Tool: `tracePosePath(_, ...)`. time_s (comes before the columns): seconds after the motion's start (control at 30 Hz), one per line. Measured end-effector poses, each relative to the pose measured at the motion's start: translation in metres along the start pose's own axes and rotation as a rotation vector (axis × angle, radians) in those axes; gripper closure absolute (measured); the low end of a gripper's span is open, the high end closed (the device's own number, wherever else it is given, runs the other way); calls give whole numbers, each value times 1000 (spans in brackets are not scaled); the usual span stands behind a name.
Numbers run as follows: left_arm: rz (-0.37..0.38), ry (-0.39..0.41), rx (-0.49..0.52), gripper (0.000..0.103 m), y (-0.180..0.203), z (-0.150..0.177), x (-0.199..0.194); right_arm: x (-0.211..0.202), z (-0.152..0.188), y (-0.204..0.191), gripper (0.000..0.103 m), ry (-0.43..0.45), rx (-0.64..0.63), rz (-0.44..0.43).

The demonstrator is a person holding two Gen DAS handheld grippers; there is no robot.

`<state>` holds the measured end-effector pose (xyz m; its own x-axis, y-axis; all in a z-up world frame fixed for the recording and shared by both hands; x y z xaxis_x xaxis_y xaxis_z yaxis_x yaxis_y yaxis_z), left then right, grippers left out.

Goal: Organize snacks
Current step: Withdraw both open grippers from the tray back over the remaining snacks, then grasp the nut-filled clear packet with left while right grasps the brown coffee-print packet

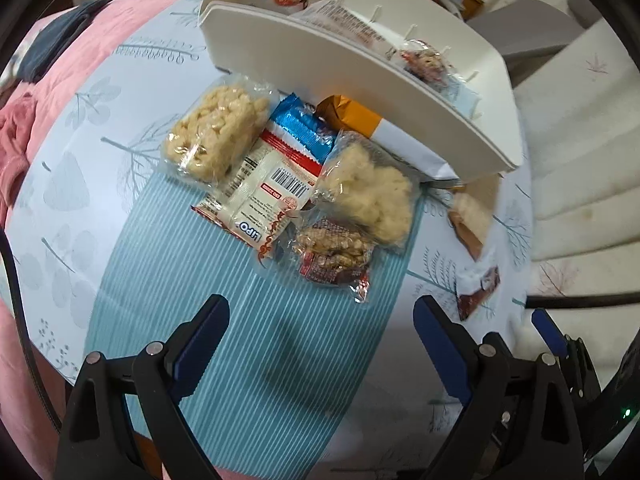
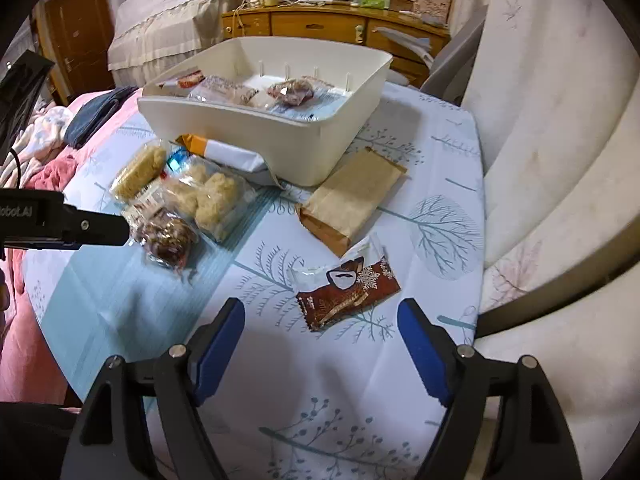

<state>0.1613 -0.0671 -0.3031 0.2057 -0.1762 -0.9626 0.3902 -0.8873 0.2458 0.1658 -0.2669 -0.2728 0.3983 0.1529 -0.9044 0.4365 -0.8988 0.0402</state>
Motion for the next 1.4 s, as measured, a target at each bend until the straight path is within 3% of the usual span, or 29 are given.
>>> tracePosePath(0.63,-117,9,-153,10,7,-18,57,63,-5,14,23,12,-117,-36)
tracePosePath(0.83,-103,7,-150,22,13,-22,66,69,-5,14,24,13,-126,-59)
tracePosePath(1.13,-85,12,-153,41,27,-28,76,66,-3,13,43,38,-151,-98)
tracePosePath(1.17,-74,14,-152,47,29,-28,77,66,-3,13,46,41,-156,-101)
tracePosePath(1.4,-68,18,-146,52,28,-26,72,64,-4,10,61,38,-179,-106)
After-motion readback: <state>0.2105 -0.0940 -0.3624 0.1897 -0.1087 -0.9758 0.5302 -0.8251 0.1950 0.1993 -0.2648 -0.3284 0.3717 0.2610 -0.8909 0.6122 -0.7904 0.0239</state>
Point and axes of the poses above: each gripper's, at about its wrist camera, not at the fingertips, and x roughly the way its jaws point, y to its right, z to its underside, the point moved 6 cm from there along x, roughly the way its jaws point, and after that the axes turned 4 degrees about -y, right-handed, at the moved point
